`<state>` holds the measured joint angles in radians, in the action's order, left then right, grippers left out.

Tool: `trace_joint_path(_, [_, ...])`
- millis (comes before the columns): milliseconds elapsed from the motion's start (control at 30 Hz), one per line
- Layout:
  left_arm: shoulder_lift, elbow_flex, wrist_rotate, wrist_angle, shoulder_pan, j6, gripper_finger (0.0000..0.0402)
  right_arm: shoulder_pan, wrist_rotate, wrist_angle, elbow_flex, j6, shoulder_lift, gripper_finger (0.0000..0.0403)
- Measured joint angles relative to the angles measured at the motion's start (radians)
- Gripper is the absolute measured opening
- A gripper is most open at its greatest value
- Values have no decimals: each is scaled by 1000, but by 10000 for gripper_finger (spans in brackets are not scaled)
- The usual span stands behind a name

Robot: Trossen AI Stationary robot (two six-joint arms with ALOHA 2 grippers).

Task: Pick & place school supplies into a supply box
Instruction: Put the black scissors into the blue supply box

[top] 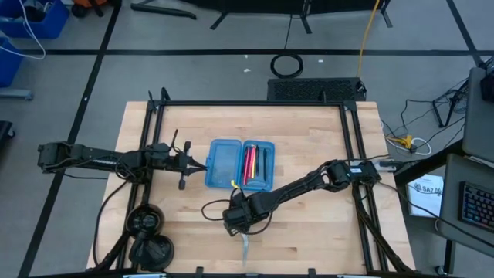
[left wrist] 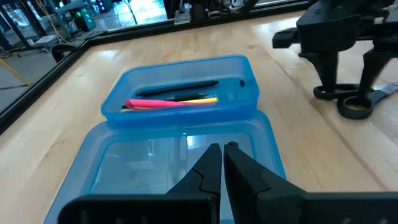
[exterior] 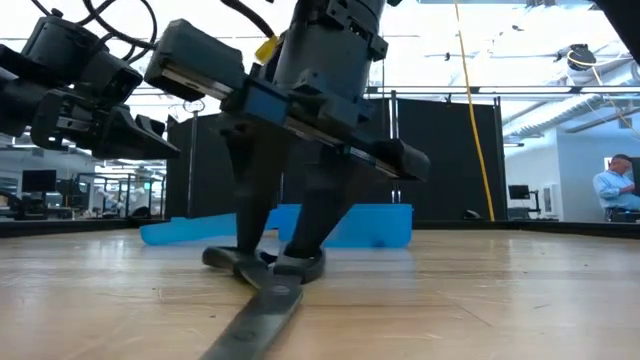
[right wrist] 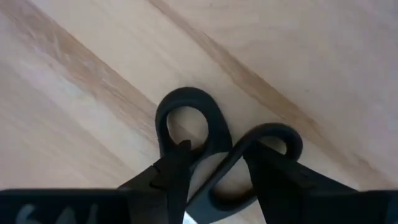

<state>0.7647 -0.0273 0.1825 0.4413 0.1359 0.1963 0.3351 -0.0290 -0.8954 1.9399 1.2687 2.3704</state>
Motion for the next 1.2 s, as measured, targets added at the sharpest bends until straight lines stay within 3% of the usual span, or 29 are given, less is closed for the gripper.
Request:
trace_joint_path(300, [0, 0, -1, -3, 0, 0, 24, -36, -53, -303, -2, -230, -1, 153])
trace_joint_path(700, [0, 0, -1, -4, 0, -1, 24, -35, -68, -116, -45, -496, -4, 140])
trace_joint_path(900, [0, 0, -1, -6, 0, -9, 24, -44, 44, 12, -181, -432, -13, 64])
trace_joint_path(1200, [1, 0, -1, -13, 0, -16, 24, -37, 41, 70, -203, -327, -135, 64])
